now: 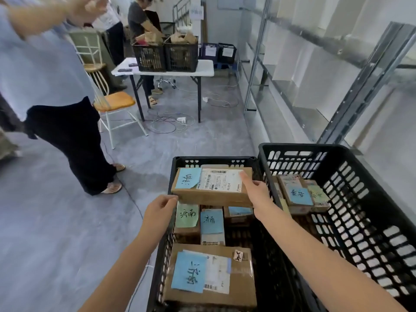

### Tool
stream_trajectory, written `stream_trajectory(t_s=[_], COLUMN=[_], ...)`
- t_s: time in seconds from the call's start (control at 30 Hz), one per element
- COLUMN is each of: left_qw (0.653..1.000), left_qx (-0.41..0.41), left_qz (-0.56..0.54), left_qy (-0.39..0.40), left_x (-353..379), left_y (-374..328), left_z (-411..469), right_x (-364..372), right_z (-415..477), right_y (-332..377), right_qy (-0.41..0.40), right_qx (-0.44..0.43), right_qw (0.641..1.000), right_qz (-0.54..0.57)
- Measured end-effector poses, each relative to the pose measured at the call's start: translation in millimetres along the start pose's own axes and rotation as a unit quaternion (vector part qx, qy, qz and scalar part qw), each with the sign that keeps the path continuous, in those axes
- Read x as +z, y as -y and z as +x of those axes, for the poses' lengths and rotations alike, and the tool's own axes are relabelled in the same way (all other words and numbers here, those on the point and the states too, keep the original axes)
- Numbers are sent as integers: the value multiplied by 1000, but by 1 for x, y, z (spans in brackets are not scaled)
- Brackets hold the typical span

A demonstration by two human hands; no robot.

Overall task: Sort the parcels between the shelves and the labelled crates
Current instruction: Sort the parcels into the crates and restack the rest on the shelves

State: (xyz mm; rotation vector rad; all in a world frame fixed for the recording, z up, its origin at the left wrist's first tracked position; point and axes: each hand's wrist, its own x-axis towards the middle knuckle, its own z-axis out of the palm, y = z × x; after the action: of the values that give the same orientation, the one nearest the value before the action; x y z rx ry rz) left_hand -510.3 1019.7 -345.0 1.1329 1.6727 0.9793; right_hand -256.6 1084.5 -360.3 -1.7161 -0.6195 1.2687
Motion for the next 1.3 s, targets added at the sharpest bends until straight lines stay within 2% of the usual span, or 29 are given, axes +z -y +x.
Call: stream_trajectory(t_s=[0.13,0.3,0.5,0.63,0.73,0.8,0.9,1.03,1.17,1.3], left_qw=[1000,1000,1000,999,993,987,981,977,948,918], left_qx=[2,2,1,6,47,72,97,129,222,293], left_qz=[2,-21,2,50,110,136,160,160,205,261], left_qy=[7,-13,-30,3,25,37,49,55,99,61], left_x=[9,11,19,38,47,50,51,58,62,46], left_y=[2,3,14,17,10,4,-6,-21,-35,-55], left_z=[2,6,10,7,10,13,13,0,-24,-35], right_x=[8,22,25,28,27,27,19,5,-13,-38], right_z=[26,47,69,77,76,69,44,-3,-48,-92], right_y=[-3,0,-12,-13,-2,9,22,23,19,32], right_qy=[-12,-8,27,0,-10,-10,-16,35,67,36], right_qx=[44,40,45,16,-11,-58,-153,-295,-356,-421], right_qw=[999,999,999,999,998,991,959,895,817,749], right_qz=[22,14,-14,-51,-58,-124,-239,-334,-448,-511])
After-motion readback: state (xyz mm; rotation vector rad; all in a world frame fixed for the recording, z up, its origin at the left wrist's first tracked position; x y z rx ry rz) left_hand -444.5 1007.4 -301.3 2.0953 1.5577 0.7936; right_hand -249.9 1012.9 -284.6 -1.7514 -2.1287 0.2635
